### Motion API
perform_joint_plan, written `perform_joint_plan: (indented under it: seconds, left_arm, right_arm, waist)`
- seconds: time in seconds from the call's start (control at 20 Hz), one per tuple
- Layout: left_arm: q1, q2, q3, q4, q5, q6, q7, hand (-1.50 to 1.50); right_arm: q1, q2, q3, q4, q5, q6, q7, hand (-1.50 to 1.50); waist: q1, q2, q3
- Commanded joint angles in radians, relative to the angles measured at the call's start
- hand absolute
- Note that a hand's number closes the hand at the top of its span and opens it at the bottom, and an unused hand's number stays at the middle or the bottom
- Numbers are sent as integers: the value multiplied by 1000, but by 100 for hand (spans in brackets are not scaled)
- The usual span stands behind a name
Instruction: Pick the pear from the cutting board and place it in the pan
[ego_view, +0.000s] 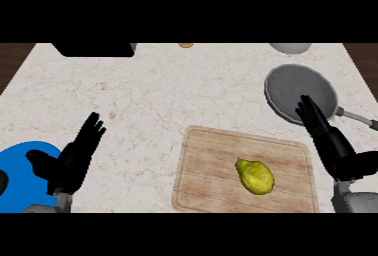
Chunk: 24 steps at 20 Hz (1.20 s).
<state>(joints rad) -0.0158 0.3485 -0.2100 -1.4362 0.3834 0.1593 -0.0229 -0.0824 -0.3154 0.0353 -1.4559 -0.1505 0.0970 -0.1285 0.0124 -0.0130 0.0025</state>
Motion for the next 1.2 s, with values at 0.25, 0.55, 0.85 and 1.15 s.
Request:
perform_joint_plan:
  seconds: [0.25,0.55,0.85,1.15]
  left_arm:
    - [-123,-52,-106,-39,-13,-71,50,0]
    - [-119,-53,-90,-42,28,-86,130,0]
    - [-122,-110,-110,-28,14,-55,137,0]
    - [-86,-82,-97,-43,20,-71,132,0]
  right_arm:
    - [-278,143,266,9,-226,469,-15,150]
    - [-366,121,162,326,-69,492,-436,-150]
    - [-498,-64,273,297,118,667,-516,-150]
    - [-634,-223,481,96,412,597,-414,-150]
  waist:
    - [106,37,5]
    - [34,29,1]
    - [12,21,-2]
    - [18,9,-4]
